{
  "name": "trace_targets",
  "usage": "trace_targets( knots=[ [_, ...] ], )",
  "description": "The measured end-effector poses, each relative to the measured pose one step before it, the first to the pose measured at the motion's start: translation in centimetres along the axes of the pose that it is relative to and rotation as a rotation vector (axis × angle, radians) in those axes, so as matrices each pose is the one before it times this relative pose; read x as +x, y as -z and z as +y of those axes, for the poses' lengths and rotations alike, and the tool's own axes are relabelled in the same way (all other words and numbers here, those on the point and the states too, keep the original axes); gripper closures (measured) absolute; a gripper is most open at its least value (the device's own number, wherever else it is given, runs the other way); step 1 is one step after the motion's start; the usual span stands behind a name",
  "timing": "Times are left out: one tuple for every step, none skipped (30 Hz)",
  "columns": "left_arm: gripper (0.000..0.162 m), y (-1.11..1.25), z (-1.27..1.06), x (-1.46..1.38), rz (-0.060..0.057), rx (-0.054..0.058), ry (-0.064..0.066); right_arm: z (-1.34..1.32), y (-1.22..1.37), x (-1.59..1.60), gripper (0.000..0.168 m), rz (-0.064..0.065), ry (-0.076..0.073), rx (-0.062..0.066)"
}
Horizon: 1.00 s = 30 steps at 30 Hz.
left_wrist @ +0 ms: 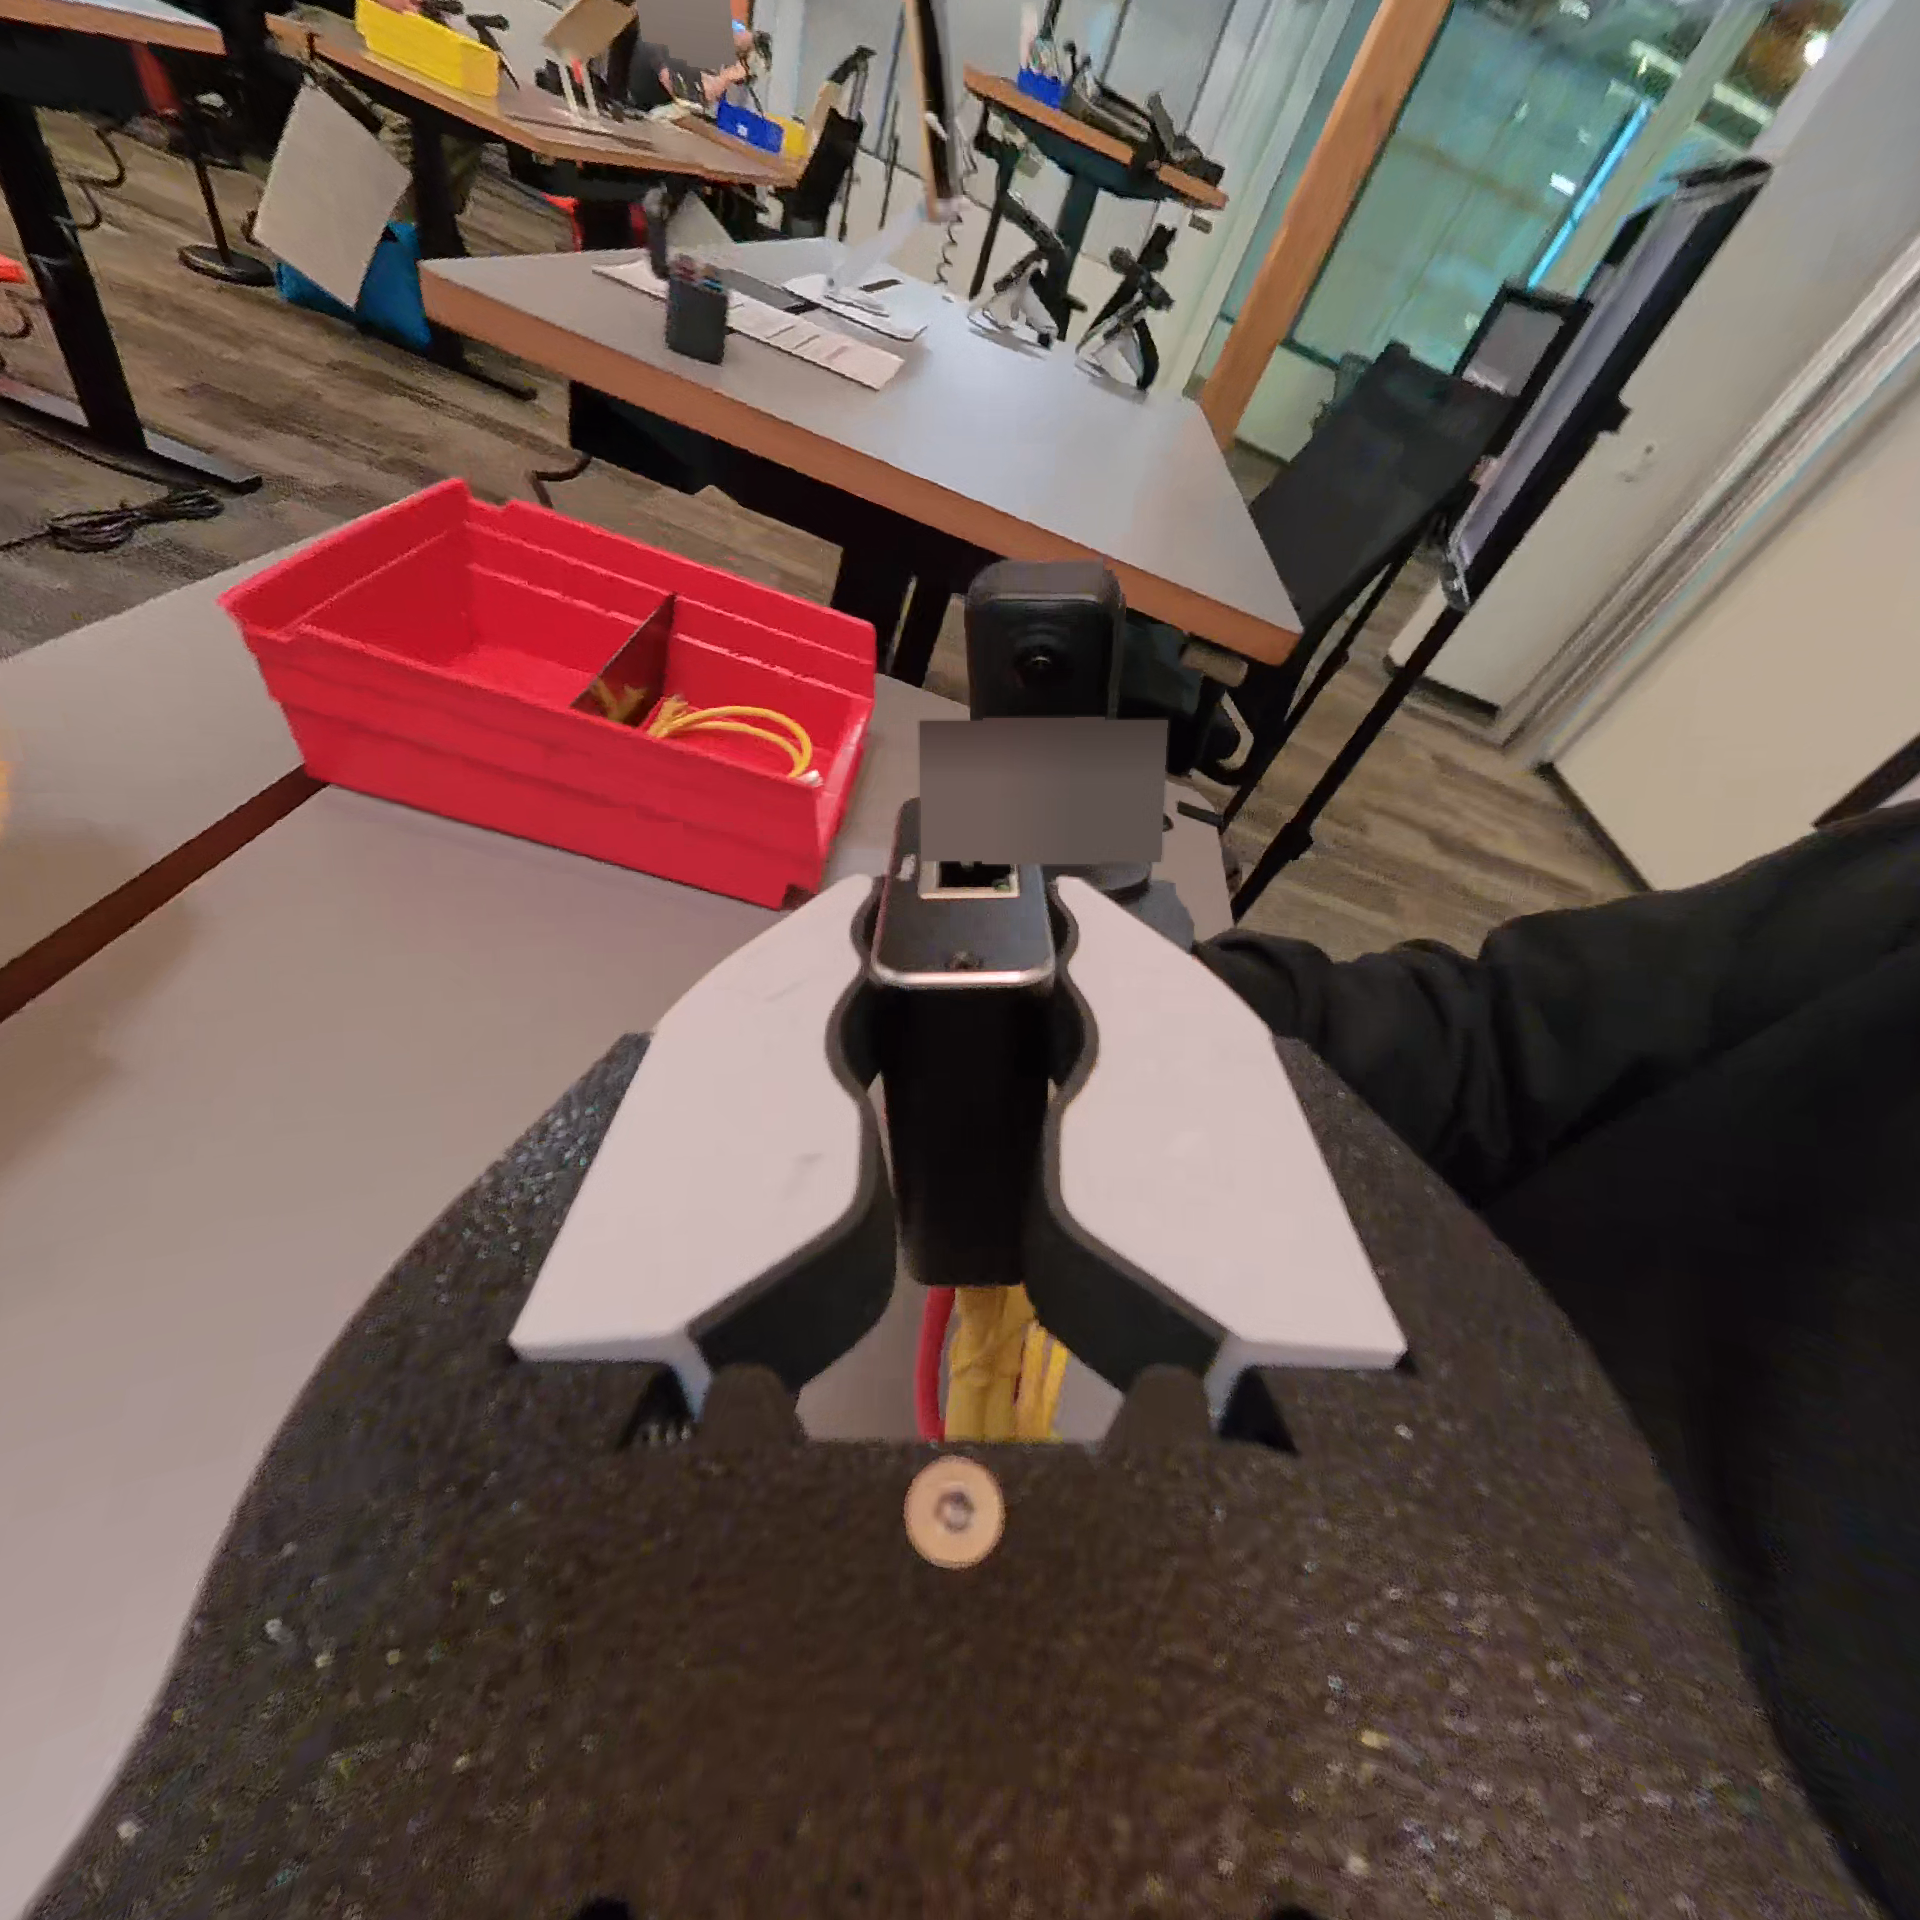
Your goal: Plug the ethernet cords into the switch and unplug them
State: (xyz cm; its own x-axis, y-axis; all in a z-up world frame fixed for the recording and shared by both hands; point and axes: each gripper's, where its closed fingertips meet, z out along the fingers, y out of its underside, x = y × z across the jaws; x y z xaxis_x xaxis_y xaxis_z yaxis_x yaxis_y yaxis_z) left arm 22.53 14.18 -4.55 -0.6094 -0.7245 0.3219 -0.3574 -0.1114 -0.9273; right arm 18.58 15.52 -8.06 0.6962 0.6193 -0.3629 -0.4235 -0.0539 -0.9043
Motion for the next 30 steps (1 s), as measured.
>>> trace_targets(
  knots=[
    [0.135,-0.234,-0.531,1.002,0.0002,-0.0134,-0.0171,-0.573,0.185,-0.887,0.154,0.0058,0.0216,0.029],
    [0.135,-0.259,-0.512,0.963,-0.0027,-0.0164,-0.0176,-0.587,0.224,-0.858,0.153,0.0073,0.0162,0.0296],
    [0.135,-0.272,-0.445,0.994,-0.0003,-0.019,-0.0187,-0.543,0.243,-0.856,0.153,0.0071,0.0193,0.03],
    [0.135,-0.295,-0.402,1.046,0.0015,-0.0191,-0.0152,-0.457,0.237,-0.959,0.153,-0.0016,0.014,0.0273],
    [0.135,-0.28,-0.362,1.045,-0.0005,-0.0201,-0.0153,-0.451,0.243,-0.936,0.153,-0.0026,0.0073,0.0282],
    [0.135,-0.276,-0.237,1.008,-0.0033,-0.0269,-0.0176,-0.371,0.277,-0.895,0.153,0.0,0.0134,0.0281],
    [0.135,-0.305,-0.19,0.948,-0.0078,-0.0299,-0.0172,-0.33,0.291,-0.825,0.153,0.0048,0.0159,0.0314],
    [0.135,-0.34,-0.17,0.925,-0.0083,-0.0313,-0.0174,-0.296,0.292,-0.796,0.153,0.0051,0.0124,0.0365],
    [0.135,-0.373,-0.109,0.869,-0.0083,-0.037,-0.0176,-0.28,0.328,-0.781,0.153,-0.0012,0.0001,0.0393],
    [0.134,-0.391,-0.061,0.758,-0.0099,-0.0414,-0.0165,-0.246,0.351,-0.676,0.152,-0.0035,-0.0087,0.0388],
    [0.135,-0.394,-0.07,0.707,-0.0074,-0.0393,-0.0142,-0.246,0.335,-0.611,0.152,-0.0039,-0.0096,0.0385],
    [0.135,-0.413,-0.092,0.7,-0.0014,-0.0364,-0.0133,-0.236,0.352,-0.584,0.152,-0.0055,-0.0091,0.0364],
    [0.135,-0.412,-0.075,0.658,0.0,-0.0341,-0.0112,-0.197,0.362,-0.564,0.152,-0.0083,-0.0102,0.0296],
    [0.135,-0.394,-0.088,0.585,-0.0008,-0.0286,-0.0098,-0.205,0.388,-0.508,0.152,-0.0112,-0.0061,0.0248],
    [0.135,-0.345,-0.107,0.437,-0.0061,-0.0227,-0.0112,-0.194,0.326,-0.348,0.152,-0.0075,0.0067,0.0178],
    [0.135,-0.257,-0.17,0.304,-0.0086,-0.0147,-0.0114,-0.184,0.211,-0.212,0.152,-0.0034,-0.006,0.0005],
    [0.135,-0.133,-0.274,0.305,0.0017,-0.0036,-0.0035,-0.283,0.184,-0.319,0.152,-0.0139,-0.0109,-0.0065],
    [0.135,-0.109,-0.329,0.248,0.0083,0.0046,0.0043,-0.343,0.19,-0.301,0.153,-0.014,0.0044,-0.0067],
    [0.135,-0.144,-0.234,0.077,0.0035,0.0042,0.0021,-0.285,0.202,-0.046,0.153,0.0007,0.0164,-0.0122],
    [0.135,-0.168,-0.087,-0.098,-0.0014,-0.0005,-0.0013,-0.125,0.209,0.212,0.152,0.0106,0.0245,-0.0163],
    [0.134,-0.165,-0.033,-0.172,0.0002,0.0041,-0.0009,-0.073,0.185,0.264,0.152,0.008,0.0168,-0.0116],
    [0.134,-0.128,-0.092,-0.199,0.0034,0.0146,0.0062,-0.108,0.151,0.228,0.152,0.003,0.0013,-0.0018],
    [0.135,-0.098,-0.061,-0.158,0.0092,0.0161,0.0132,-0.005,0.079,0.131,0.152,-0.0059,-0.0061,-0.0021],
    [0.135,-0.077,0.024,-0.161,0.0107,0.0124,0.0109,0.099,0.037,0.111,0.153,-0.0053,-0.001,-0.0071],
    [0.135,-0.066,0.038,-0.226,0.0058,0.0125,0.0073,0.084,0.033,0.241,0.152,0.0074,0.0086,-0.0023],
    [0.135,-0.067,0.102,-0.26,0.0029,0.009,0.0046,0.132,0.036,0.298,0.152,0.0121,0.007,-0.0045],
    [0.135,-0.059,0.178,-0.258,0.0013,0.0023,0.0039,0.193,0.028,0.254,0.152,0.0077,0.0013,-0.0077],
    [0.134,-0.041,0.206,-0.265,-0.0018,-0.0004,0.0035,0.199,0.016,0.25,0.152,0.0075,0.0004,-0.0056],
    [0.134,-0.06,0.213,-0.227,-0.0037,-0.0008,-0.0004,0.253,-0.01,0.23,0.152,0.0085,-0.0006,-0.0045],
    [0.135,-0.052,0.205,-0.148,-0.0017,0.0002,0.0008,0.254,-0.025,0.146,0.152,0.0035,-0.001,-0.0039]
  ],
)
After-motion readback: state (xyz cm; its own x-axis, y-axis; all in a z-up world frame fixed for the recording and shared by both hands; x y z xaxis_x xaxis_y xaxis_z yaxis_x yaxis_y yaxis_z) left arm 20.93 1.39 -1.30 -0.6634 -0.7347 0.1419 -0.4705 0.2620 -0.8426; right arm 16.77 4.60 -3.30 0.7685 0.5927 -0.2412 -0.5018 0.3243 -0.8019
